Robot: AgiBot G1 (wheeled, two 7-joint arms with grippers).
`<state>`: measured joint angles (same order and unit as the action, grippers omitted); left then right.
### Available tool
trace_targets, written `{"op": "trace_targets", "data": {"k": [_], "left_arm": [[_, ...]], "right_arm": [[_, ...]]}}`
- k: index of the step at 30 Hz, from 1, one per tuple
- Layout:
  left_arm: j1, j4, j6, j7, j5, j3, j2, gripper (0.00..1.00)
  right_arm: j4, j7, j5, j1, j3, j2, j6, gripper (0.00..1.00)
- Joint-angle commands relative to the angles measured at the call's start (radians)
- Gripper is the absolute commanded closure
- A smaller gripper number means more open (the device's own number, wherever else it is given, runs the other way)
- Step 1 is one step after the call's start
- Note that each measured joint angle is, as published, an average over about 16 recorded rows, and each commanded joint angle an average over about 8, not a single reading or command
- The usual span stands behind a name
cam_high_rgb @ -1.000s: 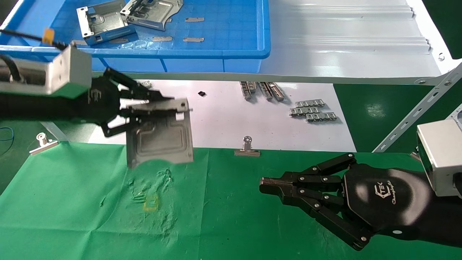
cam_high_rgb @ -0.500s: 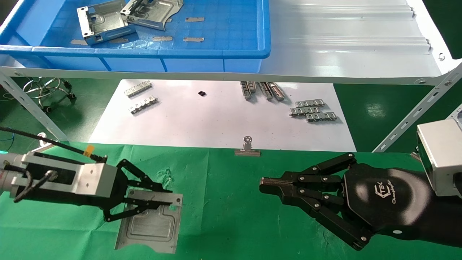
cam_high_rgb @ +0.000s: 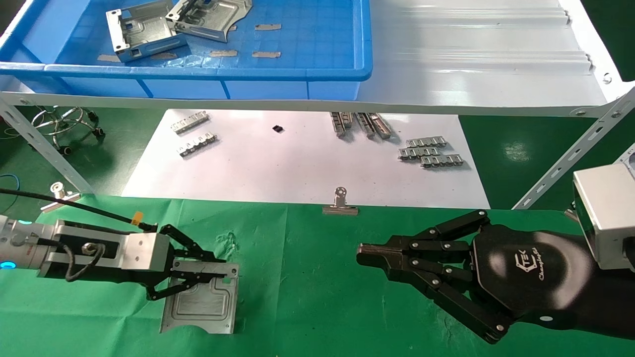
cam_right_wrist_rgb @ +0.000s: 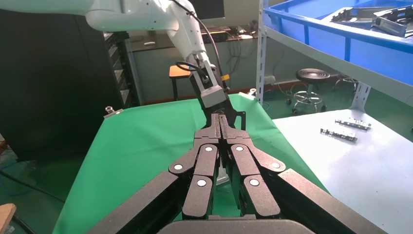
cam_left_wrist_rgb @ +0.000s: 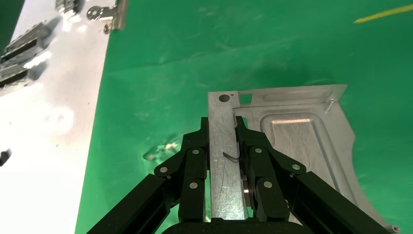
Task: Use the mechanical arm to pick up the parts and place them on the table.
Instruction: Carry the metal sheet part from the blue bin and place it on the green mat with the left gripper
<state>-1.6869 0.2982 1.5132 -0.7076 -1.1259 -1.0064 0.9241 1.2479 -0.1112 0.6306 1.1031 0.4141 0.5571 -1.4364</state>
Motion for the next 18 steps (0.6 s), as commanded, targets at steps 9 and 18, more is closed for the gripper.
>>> {"op": "trace_targets", "data": {"k": [9, 18], "left_arm": [[-0.003, -0.103, -0.027, -0.091, -0.011, -0.003, 0.045, 0.19], [-0.011, -0.162, -0.031, -0.138, -0.014, -0.004, 0.071, 0.00]], "right_arm": [[0.000, 0.000, 0.000, 0.000, 0.000, 0.000, 0.000, 1.00], [0.000, 0.000, 0.000, 0.000, 0.000, 0.000, 0.000, 1.00]]}}
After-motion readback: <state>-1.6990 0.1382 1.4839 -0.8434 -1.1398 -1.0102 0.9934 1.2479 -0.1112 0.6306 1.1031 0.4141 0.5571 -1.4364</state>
